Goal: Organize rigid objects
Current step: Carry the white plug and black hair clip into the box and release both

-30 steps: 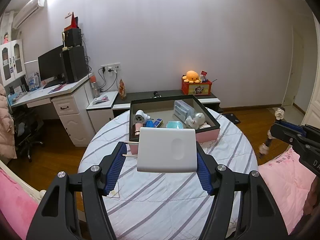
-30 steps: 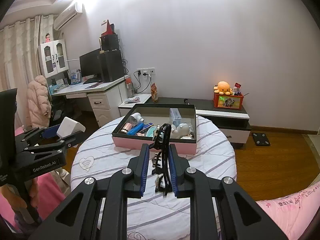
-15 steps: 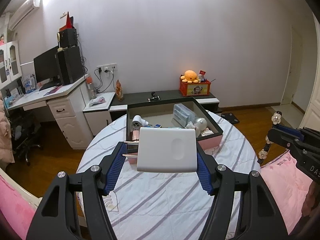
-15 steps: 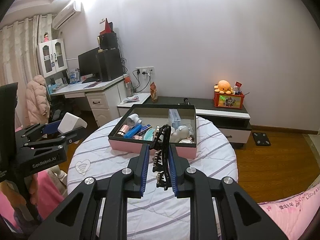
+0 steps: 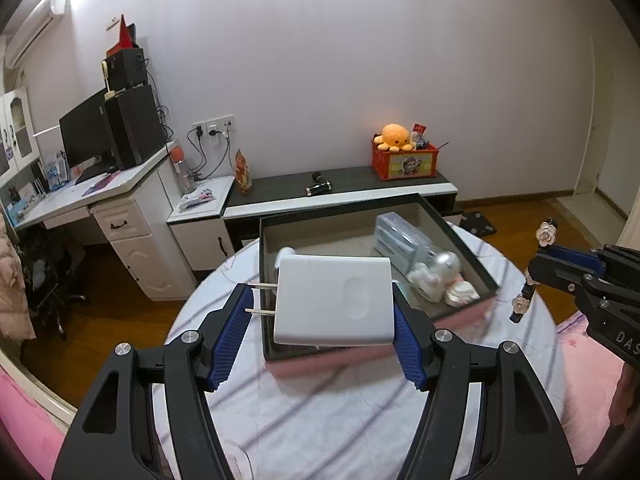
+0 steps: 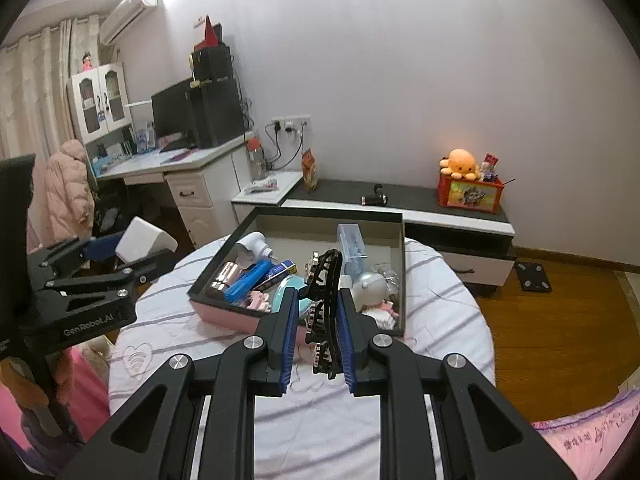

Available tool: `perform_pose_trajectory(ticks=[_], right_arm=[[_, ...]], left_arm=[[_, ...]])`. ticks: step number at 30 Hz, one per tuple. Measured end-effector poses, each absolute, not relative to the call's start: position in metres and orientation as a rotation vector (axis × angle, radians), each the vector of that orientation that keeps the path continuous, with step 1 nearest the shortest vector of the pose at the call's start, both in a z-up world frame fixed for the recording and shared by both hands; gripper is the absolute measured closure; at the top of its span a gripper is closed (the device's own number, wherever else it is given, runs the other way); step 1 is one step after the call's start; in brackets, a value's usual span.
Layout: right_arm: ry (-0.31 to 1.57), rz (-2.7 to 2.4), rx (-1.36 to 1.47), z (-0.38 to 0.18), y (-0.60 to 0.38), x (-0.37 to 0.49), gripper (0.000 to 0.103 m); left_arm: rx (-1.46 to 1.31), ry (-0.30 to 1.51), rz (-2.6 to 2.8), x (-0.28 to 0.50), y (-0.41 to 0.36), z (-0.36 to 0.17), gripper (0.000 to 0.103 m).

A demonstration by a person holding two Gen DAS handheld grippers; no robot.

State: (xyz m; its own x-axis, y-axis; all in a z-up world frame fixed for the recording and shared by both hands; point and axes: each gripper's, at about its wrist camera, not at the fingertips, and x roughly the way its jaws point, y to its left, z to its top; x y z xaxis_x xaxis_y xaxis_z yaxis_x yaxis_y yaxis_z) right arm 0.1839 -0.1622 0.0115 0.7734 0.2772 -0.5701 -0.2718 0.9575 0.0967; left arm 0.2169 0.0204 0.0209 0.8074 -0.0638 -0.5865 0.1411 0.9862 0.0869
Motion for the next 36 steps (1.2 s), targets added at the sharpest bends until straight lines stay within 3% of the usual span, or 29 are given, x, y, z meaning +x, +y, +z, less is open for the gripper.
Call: perform_pose_trajectory(ticks=[22, 36], right_arm=[[0.837, 0.444, -0.107, -0.034, -0.104, 0.389, 0.083], [0.846, 0.263, -0.024, -0.028, -0.165, 0.428, 0.083]], left_arm=[[0.171, 0.866, -0.138, 0.426, 0.03, -0.018, 0.036], [0.188, 0.924, -0.168, 0.455, 0.005, -0.041, 0.036]])
